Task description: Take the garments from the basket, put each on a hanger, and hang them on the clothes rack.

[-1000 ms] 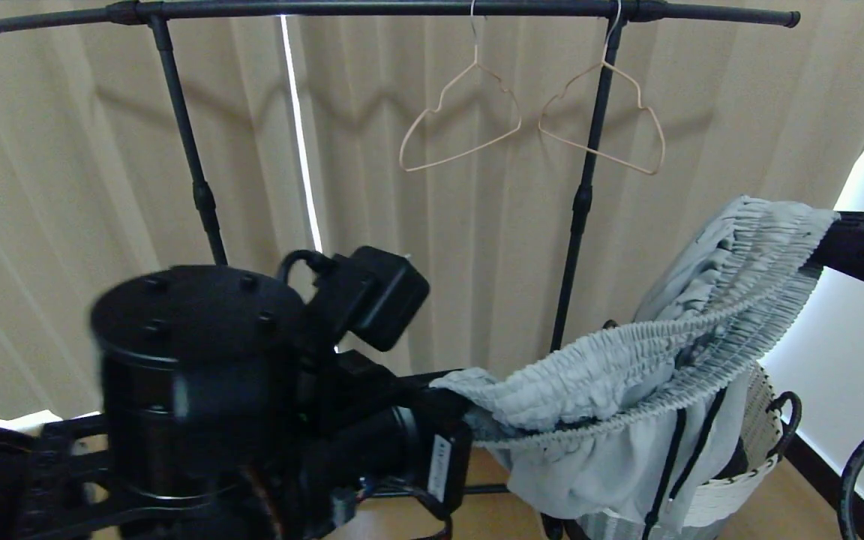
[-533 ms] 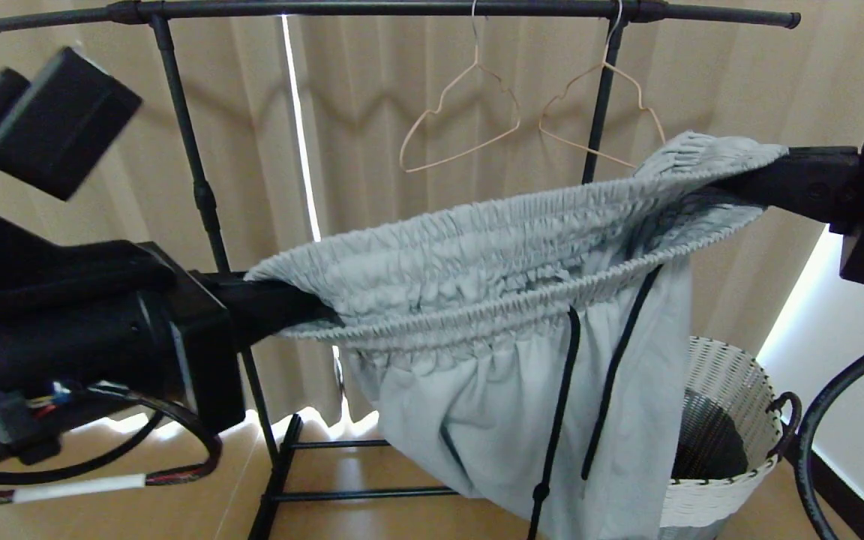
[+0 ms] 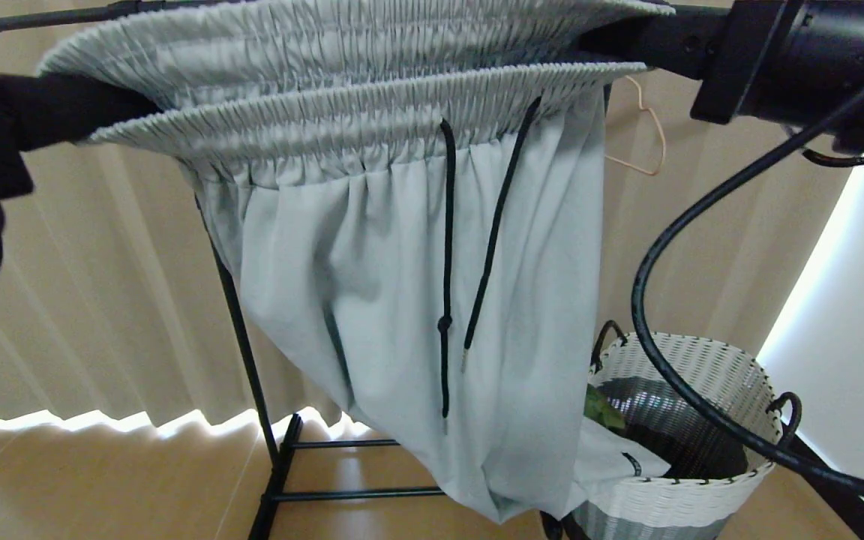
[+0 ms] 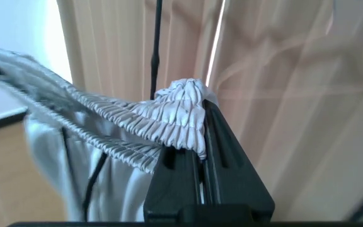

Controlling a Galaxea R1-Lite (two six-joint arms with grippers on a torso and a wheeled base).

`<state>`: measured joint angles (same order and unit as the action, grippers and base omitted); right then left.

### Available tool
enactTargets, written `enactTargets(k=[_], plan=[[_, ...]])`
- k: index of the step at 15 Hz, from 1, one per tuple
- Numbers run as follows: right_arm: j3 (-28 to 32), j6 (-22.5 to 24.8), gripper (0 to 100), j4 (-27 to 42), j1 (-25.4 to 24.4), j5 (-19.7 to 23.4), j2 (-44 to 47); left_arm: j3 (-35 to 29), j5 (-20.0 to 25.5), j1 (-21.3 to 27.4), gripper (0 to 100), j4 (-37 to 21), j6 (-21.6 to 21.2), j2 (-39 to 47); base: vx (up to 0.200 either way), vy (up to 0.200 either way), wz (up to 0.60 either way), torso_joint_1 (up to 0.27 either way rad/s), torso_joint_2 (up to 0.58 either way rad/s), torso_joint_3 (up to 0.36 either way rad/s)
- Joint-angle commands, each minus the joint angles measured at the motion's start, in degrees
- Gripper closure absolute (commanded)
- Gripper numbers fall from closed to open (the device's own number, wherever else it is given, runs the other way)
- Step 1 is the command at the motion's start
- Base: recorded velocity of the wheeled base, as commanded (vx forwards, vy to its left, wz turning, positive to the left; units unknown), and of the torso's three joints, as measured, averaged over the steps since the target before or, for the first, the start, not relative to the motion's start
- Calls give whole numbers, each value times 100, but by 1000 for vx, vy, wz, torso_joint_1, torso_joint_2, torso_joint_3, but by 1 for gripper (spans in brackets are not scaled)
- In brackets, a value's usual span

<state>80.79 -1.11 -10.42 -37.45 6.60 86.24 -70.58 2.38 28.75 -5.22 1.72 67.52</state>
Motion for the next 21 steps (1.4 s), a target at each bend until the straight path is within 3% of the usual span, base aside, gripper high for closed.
enactTargets(k=[1,3,6,8,12,14,18,21], plan=[[385,-3,100,-21,-17,0,403,-509,0,-44,100,-217,-31,59,0,0,0,0,0,0],[403,-3,100,-21,10,0,350,-685,0,-44,100,-199,-295,217,0,0,0,0,0,0],[447,-12,100,5,27,0,245,-1115,0,-9,100,-225,-365,481,0,0,0,0,0,0],[315,14,100,67,212,-27,245,-861,-9,131,100,-208,-383,604,0,0,0,0,0,0],[-590,23,100,49,836,-62,51,-157,-36,509,100,-173,-365,894,0,0,0,0,0,0],[-1443,14,100,32,976,-71,-292,-17,-80,527,100,-164,-356,1272,0,0,0,0,0,0],[-1698,14,100,-30,1161,-79,-503,-324,-97,483,100,522,-383,1782,0,0,0,0,0,0],[-1707,14,100,-100,1363,-79,-459,-395,-264,430,100,557,-444,1922,0,0,0,0,0,0]])
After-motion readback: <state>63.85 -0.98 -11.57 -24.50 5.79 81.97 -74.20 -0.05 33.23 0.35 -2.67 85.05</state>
